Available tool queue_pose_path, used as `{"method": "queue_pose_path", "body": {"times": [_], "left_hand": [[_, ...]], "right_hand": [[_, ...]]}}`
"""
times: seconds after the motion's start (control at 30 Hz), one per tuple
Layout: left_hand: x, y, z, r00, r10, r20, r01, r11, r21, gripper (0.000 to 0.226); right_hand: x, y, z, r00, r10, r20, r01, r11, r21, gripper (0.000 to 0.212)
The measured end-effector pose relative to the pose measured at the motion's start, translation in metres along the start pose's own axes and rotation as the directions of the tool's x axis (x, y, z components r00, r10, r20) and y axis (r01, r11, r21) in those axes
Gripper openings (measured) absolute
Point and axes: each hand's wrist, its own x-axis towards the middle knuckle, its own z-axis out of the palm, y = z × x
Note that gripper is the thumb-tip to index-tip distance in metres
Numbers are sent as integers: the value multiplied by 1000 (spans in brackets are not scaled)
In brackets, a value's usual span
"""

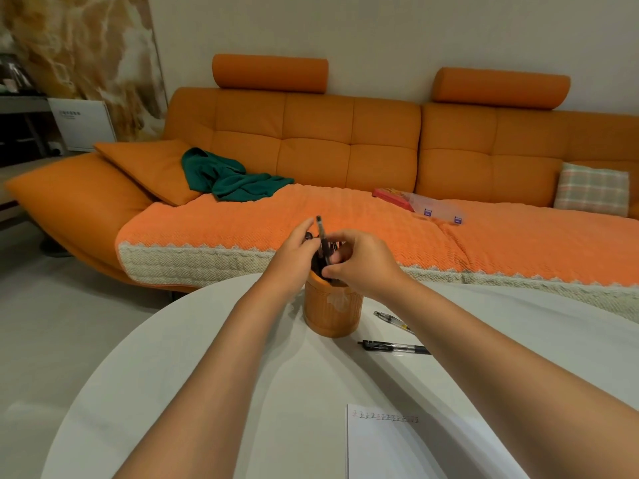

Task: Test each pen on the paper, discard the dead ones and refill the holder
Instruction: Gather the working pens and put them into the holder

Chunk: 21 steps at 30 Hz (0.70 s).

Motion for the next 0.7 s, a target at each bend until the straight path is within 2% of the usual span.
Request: {"method": "queue_pose_path", "body": {"times": [0.07, 0.1, 0.17, 0.23, 0.33, 0.43, 0.5, 0.57, 0.6, 0.63, 0.7], "left_hand": [[0, -3, 0, 1000, -8, 14, 7, 1000, 4, 53], [0, -4, 0, 1000, 18, -1, -18, 997, 73, 54], [-1, -4, 0, 992, 111, -56, -93, 964, 250, 50], [-1, -5, 0, 984, 163, -66, -130, 926, 354, 51], [-4, -5, -1, 988, 157, 1, -143, 900, 413, 70], [-13, 1, 0, 983, 178, -48, -133, 865, 485, 77], [-21, 8, 4, 933, 341, -116, -213, 781, 586, 65], [-30, 14, 13, 825, 554, -112, -361, 670, 649, 44], [-35, 17, 19, 788, 610, -83, -420, 631, 652, 32], [-40, 21, 27, 776, 630, -32, -467, 609, 641, 22], [-52, 23, 43, 808, 580, 108, -522, 618, 587, 13]], "right_hand": [[-1, -1, -1, 1000, -15, -13, 15, 1000, -26, 58], [-2, -2, -2, 999, -25, -26, 25, 999, -25, 57], [-3, -4, -2, 998, -50, -28, 49, 998, -41, 45], [-6, -4, -2, 998, -69, 6, 70, 995, -73, 30], [-13, -2, -10, 999, -45, 0, 45, 998, -48, 18], [-24, 7, -28, 997, 21, -73, -22, 1000, -14, 8], [-35, 21, -38, 997, 73, -40, -76, 994, -83, 14], [-46, 40, -46, 984, 161, 75, -141, 966, -217, 10], [-53, 49, -48, 966, 216, 142, -168, 942, -292, 10], [-58, 57, -50, 943, 264, 201, -176, 912, -371, 22], [-69, 72, -49, 905, 329, 268, -161, 850, -502, 53]]}}
